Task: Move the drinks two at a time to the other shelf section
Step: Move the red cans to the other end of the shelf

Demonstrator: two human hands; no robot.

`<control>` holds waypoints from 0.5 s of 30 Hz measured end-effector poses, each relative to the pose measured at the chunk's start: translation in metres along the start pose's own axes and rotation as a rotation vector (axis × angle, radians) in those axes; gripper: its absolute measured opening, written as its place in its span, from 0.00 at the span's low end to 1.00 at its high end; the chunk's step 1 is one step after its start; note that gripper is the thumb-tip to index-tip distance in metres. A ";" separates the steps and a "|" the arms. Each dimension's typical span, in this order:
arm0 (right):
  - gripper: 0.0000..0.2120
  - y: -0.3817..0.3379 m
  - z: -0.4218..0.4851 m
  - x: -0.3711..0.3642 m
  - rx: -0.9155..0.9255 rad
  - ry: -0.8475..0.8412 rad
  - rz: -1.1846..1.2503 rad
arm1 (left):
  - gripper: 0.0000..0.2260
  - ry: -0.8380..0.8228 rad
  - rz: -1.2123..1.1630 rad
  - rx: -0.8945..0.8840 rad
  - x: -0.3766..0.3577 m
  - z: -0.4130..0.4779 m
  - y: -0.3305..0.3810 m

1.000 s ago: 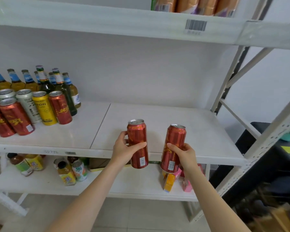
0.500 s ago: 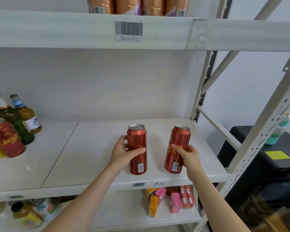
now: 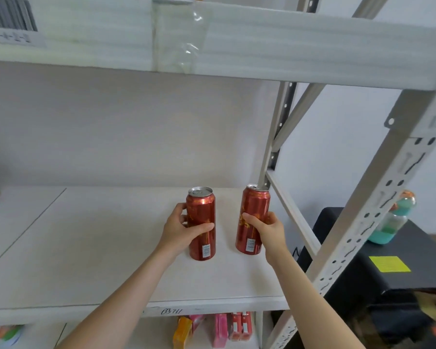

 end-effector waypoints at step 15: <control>0.20 0.011 0.110 -0.017 0.052 0.020 0.067 | 0.33 0.029 0.062 -0.067 -0.028 0.083 -0.006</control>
Point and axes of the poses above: each hand's wrist, its own z-axis towards the middle knuckle, its own x-axis out of the back of the hand, y = z × x, the point moved 3 cm from there along z, towards the middle knuckle, and after that the axes turned 3 degrees about z, right-handed, at the moved point
